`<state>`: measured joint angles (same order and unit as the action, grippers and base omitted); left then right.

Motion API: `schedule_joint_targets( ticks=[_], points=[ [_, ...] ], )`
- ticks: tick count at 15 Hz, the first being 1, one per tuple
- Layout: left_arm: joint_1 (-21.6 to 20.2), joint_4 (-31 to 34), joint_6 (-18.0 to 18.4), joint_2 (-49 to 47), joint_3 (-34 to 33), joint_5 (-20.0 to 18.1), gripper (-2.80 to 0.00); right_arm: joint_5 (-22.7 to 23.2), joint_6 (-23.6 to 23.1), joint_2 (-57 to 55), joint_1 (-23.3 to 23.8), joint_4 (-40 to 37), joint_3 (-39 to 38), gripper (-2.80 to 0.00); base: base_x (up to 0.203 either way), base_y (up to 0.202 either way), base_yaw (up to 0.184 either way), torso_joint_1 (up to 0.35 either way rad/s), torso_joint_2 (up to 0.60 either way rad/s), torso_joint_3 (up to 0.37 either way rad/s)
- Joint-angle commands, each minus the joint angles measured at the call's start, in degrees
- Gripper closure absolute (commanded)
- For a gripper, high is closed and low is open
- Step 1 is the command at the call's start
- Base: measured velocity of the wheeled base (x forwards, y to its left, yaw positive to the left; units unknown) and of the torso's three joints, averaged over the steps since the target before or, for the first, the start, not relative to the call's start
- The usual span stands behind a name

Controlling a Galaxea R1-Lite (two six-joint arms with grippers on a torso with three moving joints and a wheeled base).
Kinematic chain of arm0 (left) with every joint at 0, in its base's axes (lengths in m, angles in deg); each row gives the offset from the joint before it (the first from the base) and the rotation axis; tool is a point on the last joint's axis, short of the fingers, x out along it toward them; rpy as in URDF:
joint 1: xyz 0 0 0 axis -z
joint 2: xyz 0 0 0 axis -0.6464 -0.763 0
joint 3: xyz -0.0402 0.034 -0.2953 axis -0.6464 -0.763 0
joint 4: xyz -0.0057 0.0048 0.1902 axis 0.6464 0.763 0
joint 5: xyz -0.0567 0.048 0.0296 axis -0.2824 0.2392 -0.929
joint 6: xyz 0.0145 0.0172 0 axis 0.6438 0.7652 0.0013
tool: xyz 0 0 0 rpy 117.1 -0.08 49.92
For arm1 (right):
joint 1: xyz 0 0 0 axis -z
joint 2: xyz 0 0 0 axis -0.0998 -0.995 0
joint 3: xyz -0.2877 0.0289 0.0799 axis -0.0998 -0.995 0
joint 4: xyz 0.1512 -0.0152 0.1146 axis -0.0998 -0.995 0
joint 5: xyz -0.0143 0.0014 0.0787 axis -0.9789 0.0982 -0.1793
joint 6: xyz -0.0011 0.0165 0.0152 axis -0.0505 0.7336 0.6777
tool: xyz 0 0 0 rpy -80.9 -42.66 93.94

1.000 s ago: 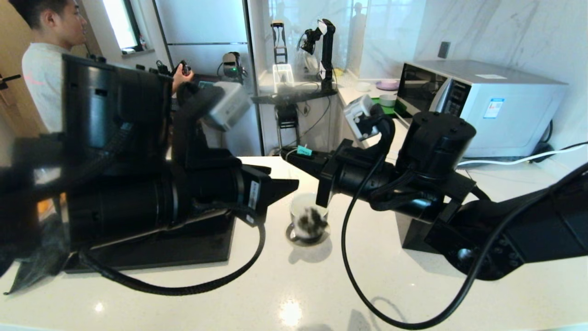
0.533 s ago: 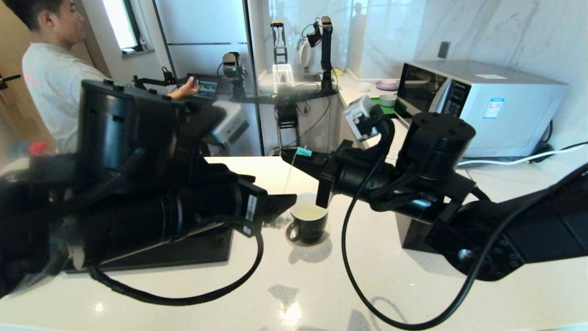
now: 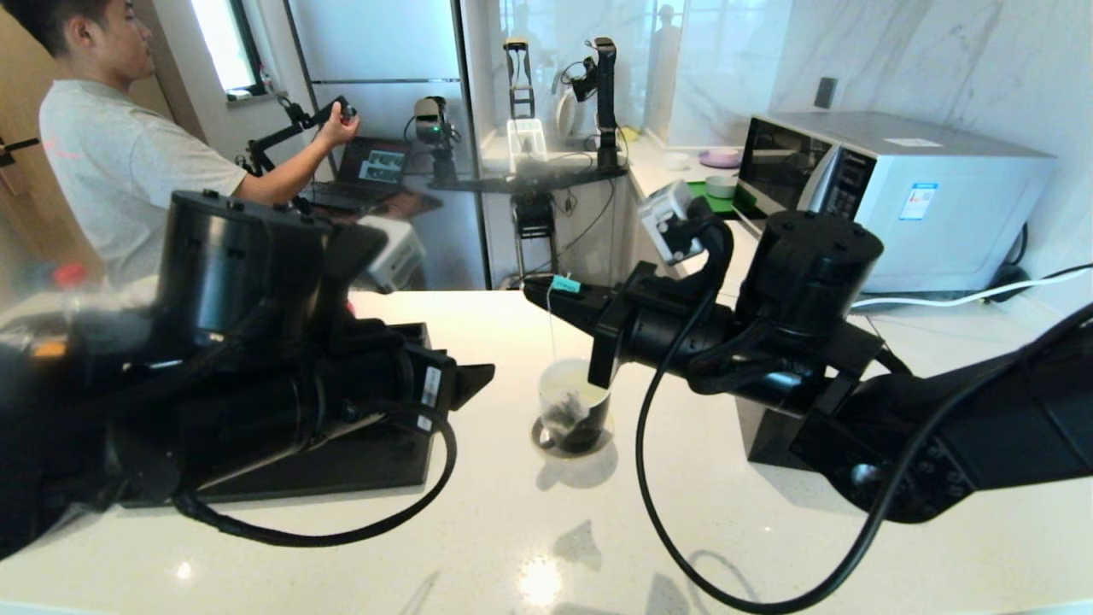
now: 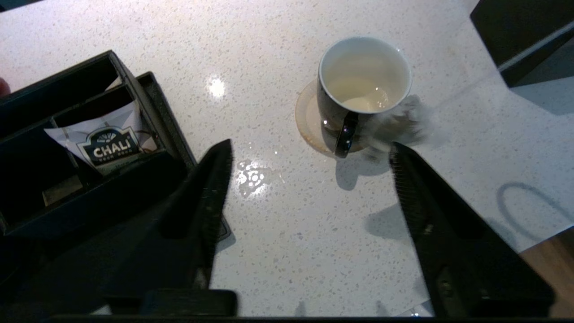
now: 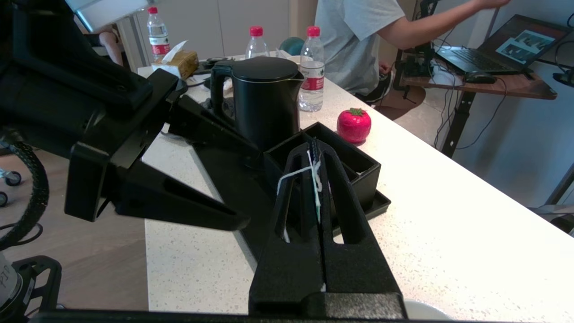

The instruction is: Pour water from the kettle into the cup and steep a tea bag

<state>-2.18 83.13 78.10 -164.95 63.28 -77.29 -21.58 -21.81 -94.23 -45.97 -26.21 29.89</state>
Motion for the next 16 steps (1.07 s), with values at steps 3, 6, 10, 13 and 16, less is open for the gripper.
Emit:
schedule_joint_targets(
  ticks=[3,6,10,13,16],
  points=[
    [-1.44,0.04,0.02,-0.15,-1.04,1.13,0.00,0.17,0.00,-0.28,0.26,0.35,0.00,0.00,0.000,0.000,0.000,0.000,0.00,0.000],
    [-4.10,0.05,-0.01,-0.33,-1.55,3.51,0.00,0.17,0.00,-0.55,0.73,0.27,0.08,0.00,0.000,0.000,0.000,0.000,0.00,0.000],
    [-10.06,-0.04,-0.17,0.74,-2.60,3.14,0.00,-0.66,0.00,-0.98,1.12,0.27,-0.01,0.00,0.000,0.000,0.000,0.000,0.00,0.000],
    [-13.03,-4.36,-2.03,1.94,-5.32,1.00,0.00,-1.59,0.00,-1.49,1.45,0.27,-0.09,0.00,0.000,0.000,0.000,0.000,0.00,0.000],
    [-16.18,-17.79,-2.25,2.15,-13.25,-0.55,0.00,-1.63,-0.08,-2.32,2.09,0.11,0.33,0.00,0.000,0.000,0.000,0.000,0.00,0.000]
  ],
)
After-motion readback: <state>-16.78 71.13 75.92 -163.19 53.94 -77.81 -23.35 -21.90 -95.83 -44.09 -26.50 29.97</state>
